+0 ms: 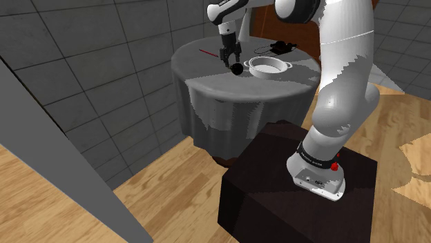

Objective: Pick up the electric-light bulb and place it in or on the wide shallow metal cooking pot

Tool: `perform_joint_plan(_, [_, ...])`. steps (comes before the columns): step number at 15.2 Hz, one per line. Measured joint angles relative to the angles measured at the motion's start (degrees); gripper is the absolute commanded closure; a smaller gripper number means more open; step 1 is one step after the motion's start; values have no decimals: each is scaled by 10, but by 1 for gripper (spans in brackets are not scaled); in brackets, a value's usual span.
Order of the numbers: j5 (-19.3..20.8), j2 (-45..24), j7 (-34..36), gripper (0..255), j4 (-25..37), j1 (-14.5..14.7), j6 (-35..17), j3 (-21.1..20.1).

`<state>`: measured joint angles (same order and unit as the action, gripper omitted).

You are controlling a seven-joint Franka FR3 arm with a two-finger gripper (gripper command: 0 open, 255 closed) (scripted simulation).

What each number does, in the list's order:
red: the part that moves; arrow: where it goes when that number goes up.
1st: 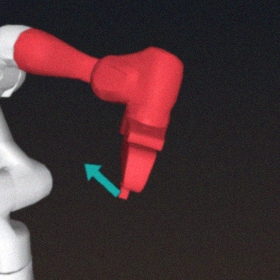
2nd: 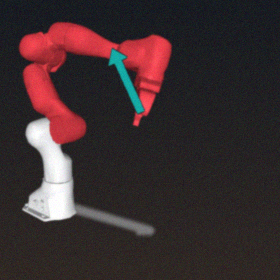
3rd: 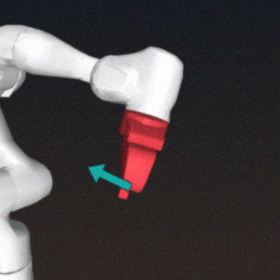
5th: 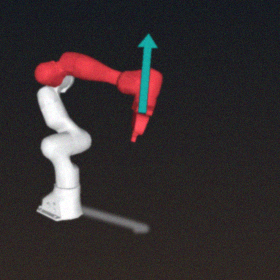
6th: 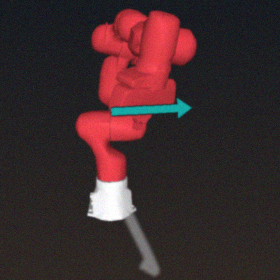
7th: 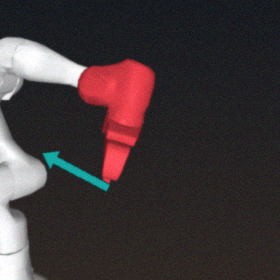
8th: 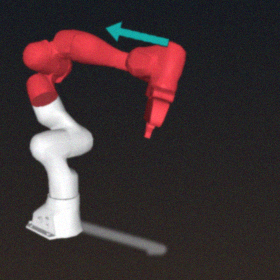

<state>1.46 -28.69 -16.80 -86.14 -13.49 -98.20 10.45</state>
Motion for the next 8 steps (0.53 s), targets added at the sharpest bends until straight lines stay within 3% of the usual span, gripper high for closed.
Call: perform_joint_plan(8, [0, 2, 0, 0, -30, 0, -27, 0])
